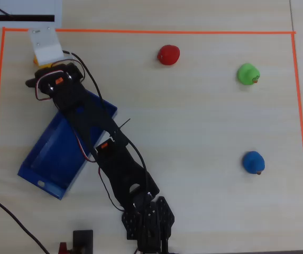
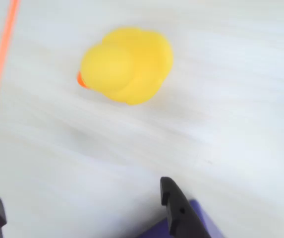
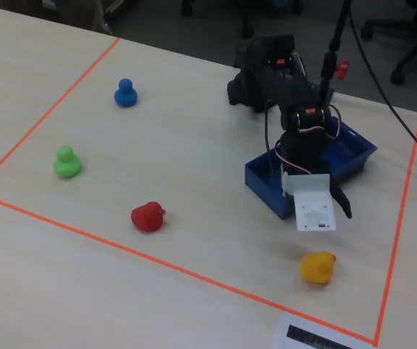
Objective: Grasp yellow duck and put it into box.
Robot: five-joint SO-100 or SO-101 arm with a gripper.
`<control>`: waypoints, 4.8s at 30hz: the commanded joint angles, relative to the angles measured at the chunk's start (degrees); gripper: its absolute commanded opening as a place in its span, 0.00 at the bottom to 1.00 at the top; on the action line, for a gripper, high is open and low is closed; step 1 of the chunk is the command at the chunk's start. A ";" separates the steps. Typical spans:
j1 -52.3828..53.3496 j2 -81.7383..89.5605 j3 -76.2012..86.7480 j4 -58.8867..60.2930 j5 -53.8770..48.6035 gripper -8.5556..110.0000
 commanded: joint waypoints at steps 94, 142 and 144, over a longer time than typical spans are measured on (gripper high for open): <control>10.20 30.06 -14.68 26.72 18.90 0.07; -12.30 49.83 51.59 20.04 41.48 0.45; -10.81 51.42 48.52 21.88 41.13 0.38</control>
